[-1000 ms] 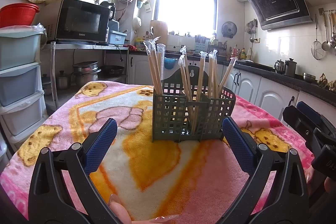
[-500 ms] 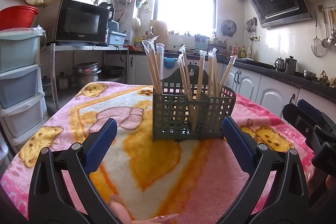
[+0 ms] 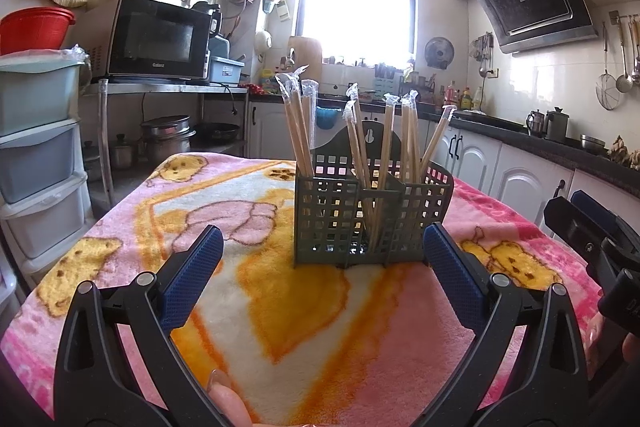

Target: Organize utensils

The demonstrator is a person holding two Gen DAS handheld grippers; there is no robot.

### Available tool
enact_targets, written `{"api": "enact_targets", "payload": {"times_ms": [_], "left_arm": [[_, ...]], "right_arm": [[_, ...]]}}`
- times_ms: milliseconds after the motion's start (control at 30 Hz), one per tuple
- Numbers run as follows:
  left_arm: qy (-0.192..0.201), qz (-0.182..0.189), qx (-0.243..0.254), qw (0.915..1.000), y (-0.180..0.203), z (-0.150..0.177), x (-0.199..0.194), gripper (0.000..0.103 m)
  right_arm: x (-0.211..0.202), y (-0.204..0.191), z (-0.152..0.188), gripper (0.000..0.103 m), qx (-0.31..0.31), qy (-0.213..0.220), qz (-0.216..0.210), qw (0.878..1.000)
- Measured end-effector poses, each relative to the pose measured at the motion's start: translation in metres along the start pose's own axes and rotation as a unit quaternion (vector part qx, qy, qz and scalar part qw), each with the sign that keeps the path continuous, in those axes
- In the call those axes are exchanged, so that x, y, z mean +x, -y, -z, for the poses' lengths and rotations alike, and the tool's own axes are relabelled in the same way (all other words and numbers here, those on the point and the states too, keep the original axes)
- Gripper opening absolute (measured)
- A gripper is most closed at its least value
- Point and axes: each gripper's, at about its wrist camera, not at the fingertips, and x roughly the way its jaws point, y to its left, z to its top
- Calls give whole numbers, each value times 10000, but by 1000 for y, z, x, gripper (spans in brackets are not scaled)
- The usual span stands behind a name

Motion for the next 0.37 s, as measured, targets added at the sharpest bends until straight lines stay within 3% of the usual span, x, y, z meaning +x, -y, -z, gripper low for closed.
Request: {"api": "enact_targets", "payload": {"times_ms": [200, 267, 367], "left_arm": [[-238, -148, -231, 9993, -17, -8, 5, 93], [-643, -373, -217, 9970, -32, -16, 16, 93], [-1590, -784, -388, 9834, -71, -23, 47, 93]], "right_arm": [[6, 13, -6, 97, 167, -198, 238, 9994], [17, 28, -9, 97, 191, -492, 526, 9972], [48, 67, -12, 97, 199, -1398, 1345, 9808]]}}
